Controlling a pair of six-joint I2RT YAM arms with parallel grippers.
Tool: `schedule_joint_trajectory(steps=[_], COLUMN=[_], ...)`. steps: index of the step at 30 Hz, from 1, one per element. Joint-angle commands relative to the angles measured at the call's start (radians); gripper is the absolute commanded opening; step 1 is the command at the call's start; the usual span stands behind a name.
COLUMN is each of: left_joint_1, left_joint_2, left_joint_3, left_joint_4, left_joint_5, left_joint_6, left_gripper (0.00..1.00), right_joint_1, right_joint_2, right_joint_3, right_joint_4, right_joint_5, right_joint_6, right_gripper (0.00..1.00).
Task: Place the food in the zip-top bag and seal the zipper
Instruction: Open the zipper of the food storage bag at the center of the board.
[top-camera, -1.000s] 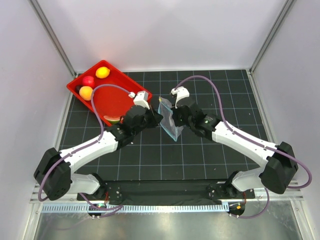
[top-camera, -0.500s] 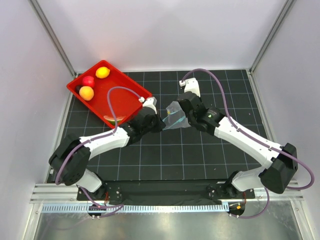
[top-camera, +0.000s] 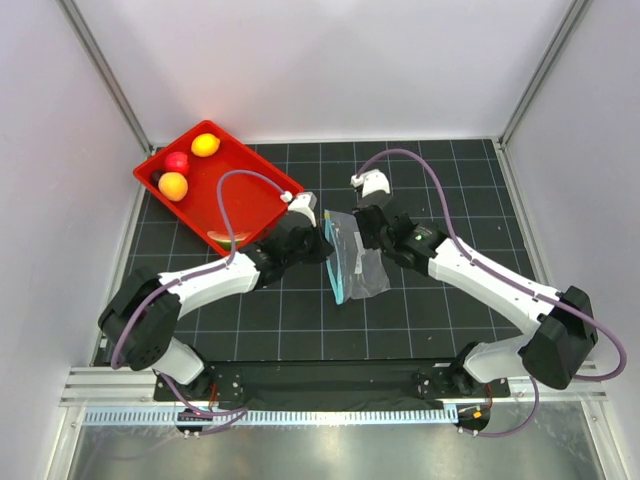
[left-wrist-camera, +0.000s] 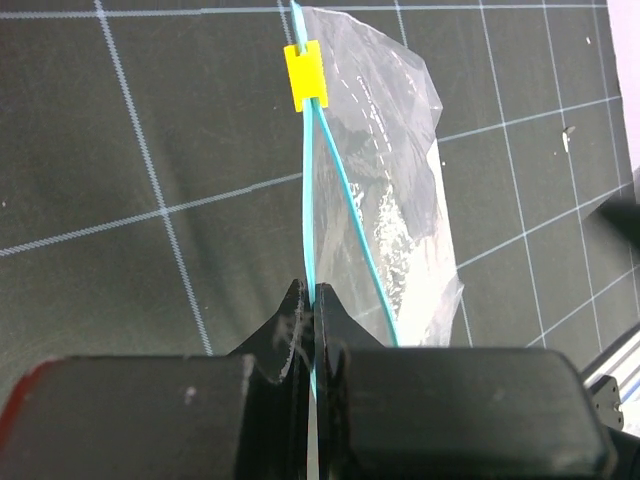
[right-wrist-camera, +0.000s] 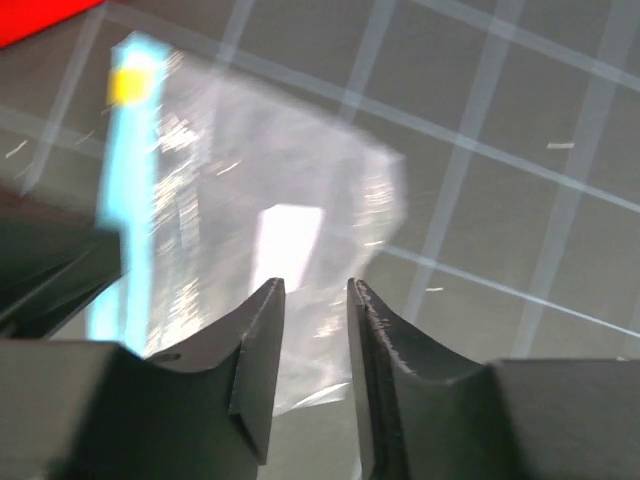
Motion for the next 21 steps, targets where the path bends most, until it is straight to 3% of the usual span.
schedule_joint_trajectory(steps=[1, 5, 8, 21], left_joint_1=[0.001, 0.001, 0.001, 0.001], left_joint_2=[-0.005, -0.023, -0.037, -0.094], left_joint_3=[0.041, 0.043, 0.044, 0.037], left_joint_4=[0.013, 0.019, 0.019, 0.028], left_joint_5=[0.028, 0.038, 0.047, 0.071], left_joint_6=[0.011, -0.004, -0.009, -0.064], left_gripper=[0.00, 0.00, 0.00, 0.00], right_joint_1=[0.001, 0.002, 0.013, 0.079], right_joint_2=[-0.079, -0.113, -0.145, -0.096], right_joint_3=[-0.065, -0.143, -0.192, -0.185], right_joint_4=[0.107, 0.194, 0.254, 0.278], right_joint_5=[-0.255, -0.418, -0.455, -0.368], right_joint_6=[0.000, 0.060, 0.094, 0.114], right_gripper=[0.40, 0.47, 0.52, 0.51])
